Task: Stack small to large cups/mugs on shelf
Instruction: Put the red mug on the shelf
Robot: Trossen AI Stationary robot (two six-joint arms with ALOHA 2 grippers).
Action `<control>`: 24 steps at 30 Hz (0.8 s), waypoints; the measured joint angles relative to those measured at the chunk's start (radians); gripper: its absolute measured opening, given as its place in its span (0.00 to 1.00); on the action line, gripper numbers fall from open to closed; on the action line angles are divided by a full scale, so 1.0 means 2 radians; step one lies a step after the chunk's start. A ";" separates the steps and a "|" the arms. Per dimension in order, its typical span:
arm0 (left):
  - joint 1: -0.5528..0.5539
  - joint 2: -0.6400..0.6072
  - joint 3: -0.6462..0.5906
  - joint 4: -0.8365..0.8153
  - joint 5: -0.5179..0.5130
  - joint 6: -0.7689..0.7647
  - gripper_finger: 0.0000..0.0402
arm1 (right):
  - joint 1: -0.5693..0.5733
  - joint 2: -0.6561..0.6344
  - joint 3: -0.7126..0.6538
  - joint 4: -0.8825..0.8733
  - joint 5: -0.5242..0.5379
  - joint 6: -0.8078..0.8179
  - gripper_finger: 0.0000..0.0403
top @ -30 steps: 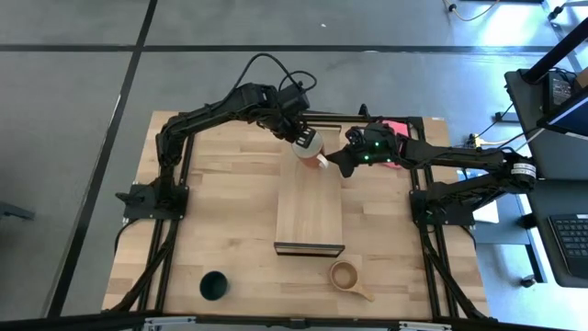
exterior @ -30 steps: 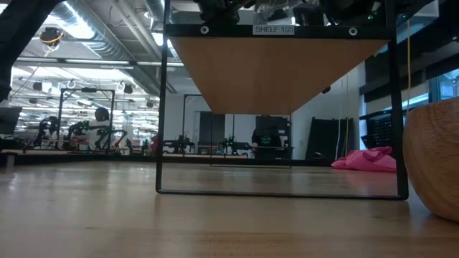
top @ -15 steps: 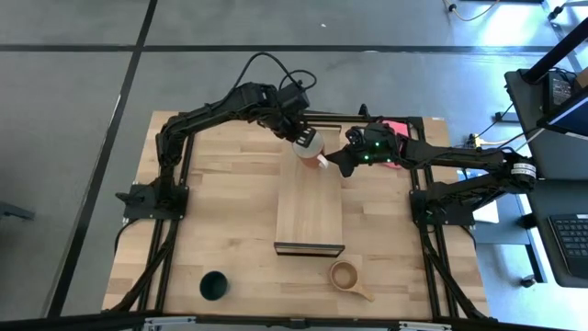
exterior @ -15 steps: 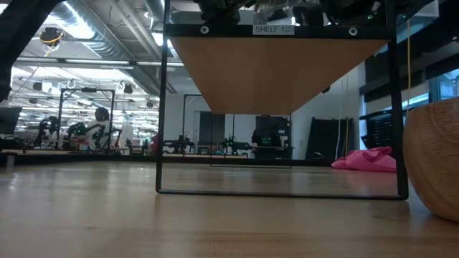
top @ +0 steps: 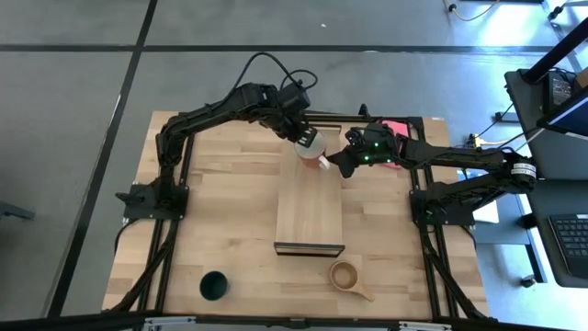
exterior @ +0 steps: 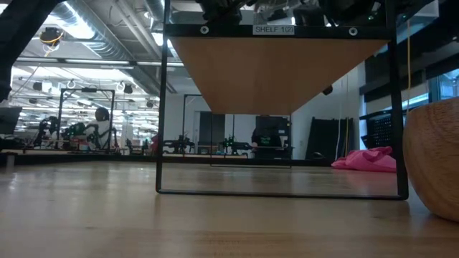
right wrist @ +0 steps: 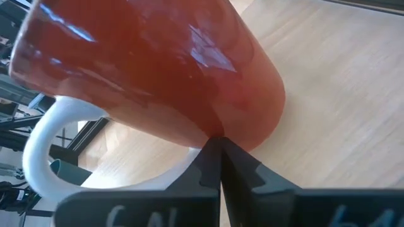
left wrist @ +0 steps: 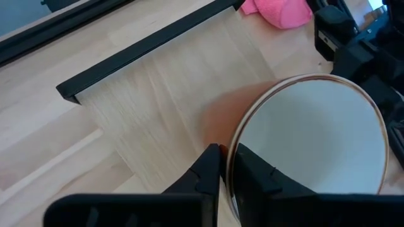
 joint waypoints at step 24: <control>0.002 -0.001 0.001 0.012 -0.004 0.013 0.18 | 0.000 0.000 0.000 -0.016 0.001 -0.010 0.03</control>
